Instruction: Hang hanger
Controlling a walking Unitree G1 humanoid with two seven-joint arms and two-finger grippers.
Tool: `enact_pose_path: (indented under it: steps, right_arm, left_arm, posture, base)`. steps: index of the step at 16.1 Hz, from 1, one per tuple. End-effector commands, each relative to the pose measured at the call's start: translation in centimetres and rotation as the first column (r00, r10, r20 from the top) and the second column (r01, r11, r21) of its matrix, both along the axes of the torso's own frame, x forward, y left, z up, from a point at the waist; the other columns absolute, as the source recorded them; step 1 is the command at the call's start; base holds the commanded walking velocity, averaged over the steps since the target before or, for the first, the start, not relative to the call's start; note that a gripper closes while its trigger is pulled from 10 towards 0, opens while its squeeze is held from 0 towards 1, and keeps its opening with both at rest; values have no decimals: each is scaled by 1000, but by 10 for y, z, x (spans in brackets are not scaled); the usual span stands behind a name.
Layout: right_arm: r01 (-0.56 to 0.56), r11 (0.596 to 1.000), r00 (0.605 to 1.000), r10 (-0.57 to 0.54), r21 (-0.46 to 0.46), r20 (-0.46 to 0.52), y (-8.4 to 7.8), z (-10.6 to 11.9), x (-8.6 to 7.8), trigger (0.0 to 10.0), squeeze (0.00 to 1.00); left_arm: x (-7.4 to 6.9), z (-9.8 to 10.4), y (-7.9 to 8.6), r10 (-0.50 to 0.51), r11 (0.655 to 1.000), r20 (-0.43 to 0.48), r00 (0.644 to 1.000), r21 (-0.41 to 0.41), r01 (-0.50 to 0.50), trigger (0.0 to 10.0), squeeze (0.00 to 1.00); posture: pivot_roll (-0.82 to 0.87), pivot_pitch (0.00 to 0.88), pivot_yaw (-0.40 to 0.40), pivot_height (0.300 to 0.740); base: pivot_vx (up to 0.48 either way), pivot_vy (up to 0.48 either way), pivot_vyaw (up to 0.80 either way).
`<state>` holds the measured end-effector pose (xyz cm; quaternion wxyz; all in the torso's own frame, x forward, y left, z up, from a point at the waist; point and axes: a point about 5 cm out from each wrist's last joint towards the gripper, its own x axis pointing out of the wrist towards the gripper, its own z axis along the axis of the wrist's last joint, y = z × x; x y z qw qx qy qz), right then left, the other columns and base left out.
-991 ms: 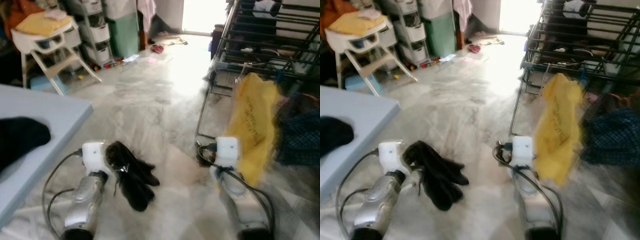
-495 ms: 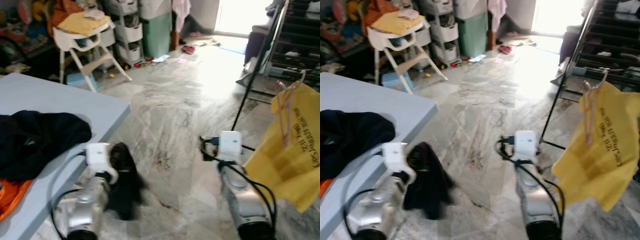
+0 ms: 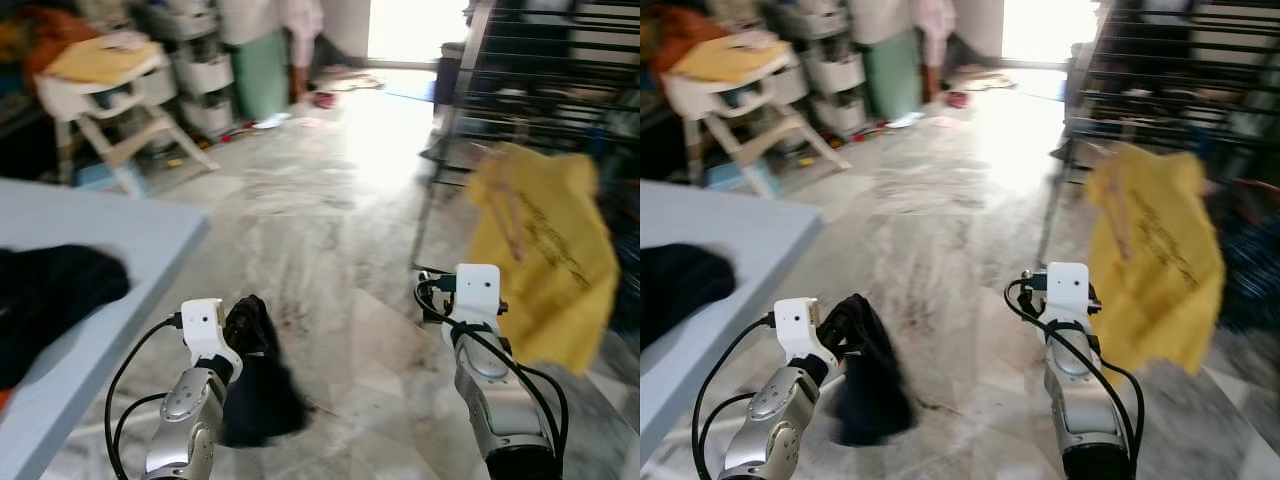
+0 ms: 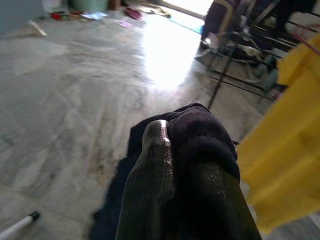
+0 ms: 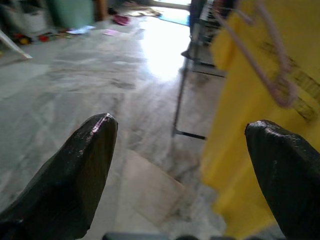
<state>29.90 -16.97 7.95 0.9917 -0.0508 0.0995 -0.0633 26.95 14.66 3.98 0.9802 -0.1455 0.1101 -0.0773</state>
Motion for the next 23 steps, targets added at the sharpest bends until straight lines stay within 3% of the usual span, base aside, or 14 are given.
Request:
enact_pose_path:
  steps: [1, 5, 10, 23]
  right_arm:
    - [-1, 1000, 1000, 1, 7, 21, 3, 5, 2, 10000, 0]
    - [12, 1000, 1000, -12, 0, 27, 2, 6, 1, 10000, 0]
    - [14, 1000, 999, -14, -9, 28, 0, 7, 3, 10000, 0]
    - [-20, 998, 999, 22, -60, 44, 5, 9, 2, 10000, 0]
  left_arm:
    - [5, 7, 2, -14, 1000, 26, 1000, -2, 14, 10000, 0]
    - [9, 10, 0, -31, 999, 35, 999, -9, 31, 10000, 0]
    - [7, 8, -6, -52, 999, 25, 998, -13, 52, 10000, 0]
    - [7, 7, -16, -95, 995, 17, 995, -21, 96, 10000, 0]
  posture:
    - [-137, 0, 81, 740]
    - [-143, 0, 89, 740]
    - [-146, 0, 87, 740]
    - [-156, 0, 94, 740]
  base:
    - [270, 0, -438]
    - [314, 0, 0]
    - [341, 0, -590]
    - [356, 0, 0]
